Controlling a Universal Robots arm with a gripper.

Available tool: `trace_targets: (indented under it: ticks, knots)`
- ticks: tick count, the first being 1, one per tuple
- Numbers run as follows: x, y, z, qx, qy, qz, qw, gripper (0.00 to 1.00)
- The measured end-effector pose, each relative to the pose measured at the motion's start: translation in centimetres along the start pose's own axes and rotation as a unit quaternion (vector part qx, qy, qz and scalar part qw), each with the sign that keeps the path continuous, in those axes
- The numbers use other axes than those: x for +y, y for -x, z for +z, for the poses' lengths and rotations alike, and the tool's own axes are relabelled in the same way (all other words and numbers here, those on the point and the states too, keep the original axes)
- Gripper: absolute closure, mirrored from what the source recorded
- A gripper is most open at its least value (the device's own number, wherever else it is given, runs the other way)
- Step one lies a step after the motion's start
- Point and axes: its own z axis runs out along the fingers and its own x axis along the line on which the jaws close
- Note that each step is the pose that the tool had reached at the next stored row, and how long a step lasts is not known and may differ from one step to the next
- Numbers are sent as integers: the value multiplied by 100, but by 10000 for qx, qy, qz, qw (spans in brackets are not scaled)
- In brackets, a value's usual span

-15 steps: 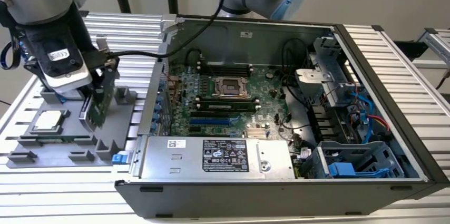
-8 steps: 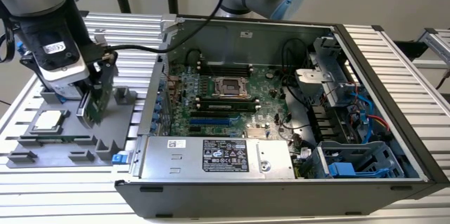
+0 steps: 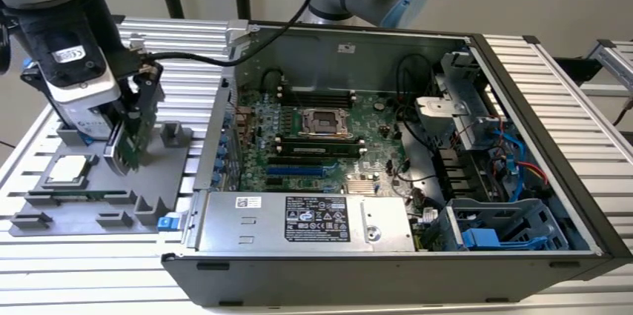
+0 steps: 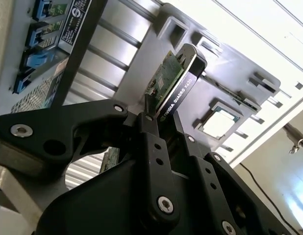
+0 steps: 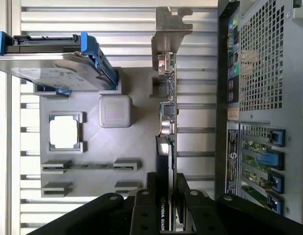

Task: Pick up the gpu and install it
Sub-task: 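Pick up the gpu and move the gpu toward the slot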

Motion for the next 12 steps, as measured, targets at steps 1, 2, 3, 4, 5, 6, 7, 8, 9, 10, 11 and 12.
trace_targets:
  ticks: [1,2,3,4,5,6,7,8,9,10,11,12]
  knots:
    - [1,0,-15,0,0,0,10000,100]
    - [2,0,-28,0,0,0,10000,100]
    - [3,0,-43,0,0,0,10000,100]
    - [3,1,-58,0,0,0,10000,100]
    - [5,0,-74,0,0,0,10000,100]
    - [5,1,-87,0,0,0,10000,100]
    - [6,1,-102,0,0,0,10000,100]
    - [7,1,-115,0,0,0,10000,100]
    - [8,1,-128,0,0,0,10000,100]
    - [8,1,-140,0,0,0,10000,100]
    - [9,1,-153,0,0,0,10000,100]
    - [10,1,-165,0,0,0,10000,100]
